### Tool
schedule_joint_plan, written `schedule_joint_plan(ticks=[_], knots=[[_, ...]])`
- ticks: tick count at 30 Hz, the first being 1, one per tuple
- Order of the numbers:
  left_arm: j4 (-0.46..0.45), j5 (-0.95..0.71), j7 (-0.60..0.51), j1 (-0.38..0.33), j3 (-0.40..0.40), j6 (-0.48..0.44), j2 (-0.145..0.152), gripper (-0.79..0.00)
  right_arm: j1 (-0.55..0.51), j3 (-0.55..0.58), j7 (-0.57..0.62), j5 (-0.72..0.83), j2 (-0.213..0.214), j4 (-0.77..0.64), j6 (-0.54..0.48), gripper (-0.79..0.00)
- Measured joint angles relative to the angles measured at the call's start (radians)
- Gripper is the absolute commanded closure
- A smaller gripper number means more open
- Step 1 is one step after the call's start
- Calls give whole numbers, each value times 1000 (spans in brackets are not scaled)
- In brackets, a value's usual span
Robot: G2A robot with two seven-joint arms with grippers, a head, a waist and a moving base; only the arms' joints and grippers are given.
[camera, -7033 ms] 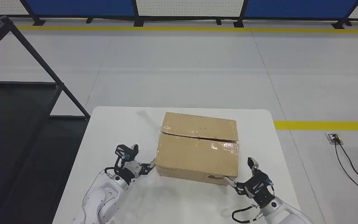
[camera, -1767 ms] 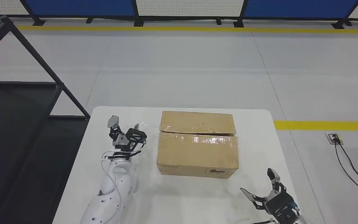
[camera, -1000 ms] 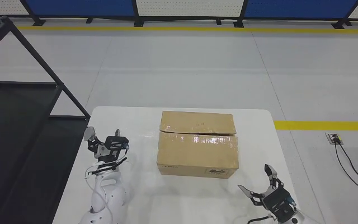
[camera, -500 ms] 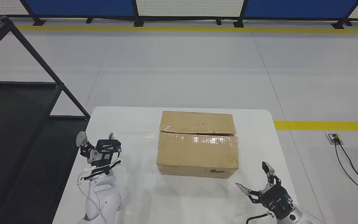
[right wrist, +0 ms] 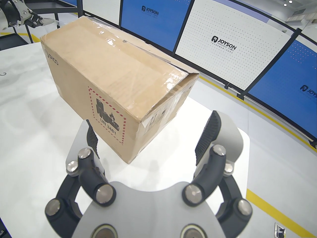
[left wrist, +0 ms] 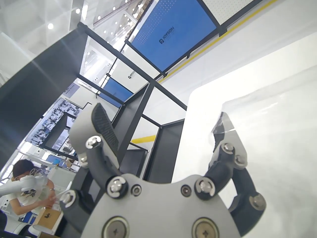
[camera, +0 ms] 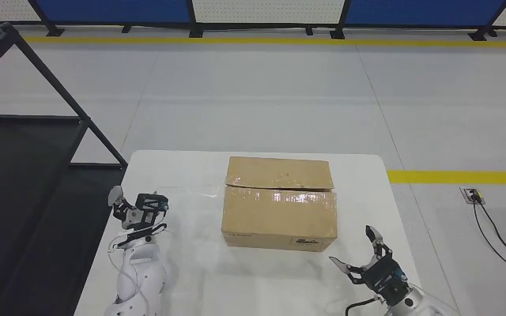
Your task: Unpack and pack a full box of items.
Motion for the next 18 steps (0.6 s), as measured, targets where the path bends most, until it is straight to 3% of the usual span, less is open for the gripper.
schedule_joint_plan(ticks=[8, 18], knots=[[94, 3, -12, -38, -21, 3, -3, -785, 3, -3, 5, 1, 1, 0, 1, -785], [143, 15, -53, -48, -50, 6, -5, -785, 11, -14, 24, -4, 3, -10, -1, -785]])
